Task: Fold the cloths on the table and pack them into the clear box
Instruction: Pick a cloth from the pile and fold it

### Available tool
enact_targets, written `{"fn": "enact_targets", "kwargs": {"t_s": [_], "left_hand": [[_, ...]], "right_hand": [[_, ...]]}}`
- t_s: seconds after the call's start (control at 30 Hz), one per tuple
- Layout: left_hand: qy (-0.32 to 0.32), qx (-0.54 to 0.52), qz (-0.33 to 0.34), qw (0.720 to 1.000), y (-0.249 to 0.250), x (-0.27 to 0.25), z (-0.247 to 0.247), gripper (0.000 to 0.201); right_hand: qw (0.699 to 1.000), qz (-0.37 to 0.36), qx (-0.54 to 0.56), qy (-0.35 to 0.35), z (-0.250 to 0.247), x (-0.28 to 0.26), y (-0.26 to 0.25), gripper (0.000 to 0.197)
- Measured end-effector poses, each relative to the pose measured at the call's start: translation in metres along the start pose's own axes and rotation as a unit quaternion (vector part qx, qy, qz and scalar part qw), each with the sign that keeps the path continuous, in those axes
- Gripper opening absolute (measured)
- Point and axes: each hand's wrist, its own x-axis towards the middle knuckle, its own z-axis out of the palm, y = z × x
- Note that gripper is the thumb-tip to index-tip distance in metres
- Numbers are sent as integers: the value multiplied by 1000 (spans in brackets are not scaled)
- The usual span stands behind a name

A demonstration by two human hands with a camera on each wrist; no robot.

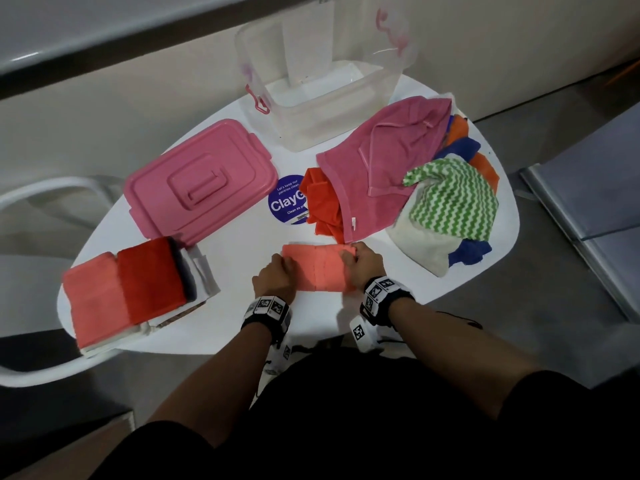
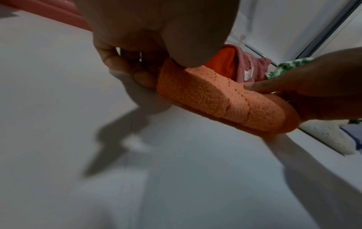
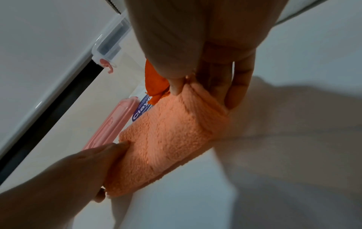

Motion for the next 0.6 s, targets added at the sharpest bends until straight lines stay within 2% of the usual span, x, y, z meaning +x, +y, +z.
{"fn": "enact_targets", "kwargs": {"t_s": [0.1,0.2,0.3,0.4,0.5,0.6], "left_hand": [[31,-55,-50,997,3,-1,3,36],[42,-89,-90,991,7,-2,0,54],[16,-19,-91,996,11,-1,4,61],[-6,-57,-87,995,17,1,8,53],[-7,-182,-108,977,24,1,7,40],[-31,-257,-78,963,34,0,-7,38]], "right_hand": [[991,-43,-124,14,-3,4,-4,37],[953,-184,-238,46,-9,9,-2,37],[912,-299,-282,-5,-16,12,2,27],[889,-311,-336,-32,-20,13,5,19],[897,-301,-320,-43,-27,13,4,26],[919,-327,-175,-138,-36,16,-7,65]]}}
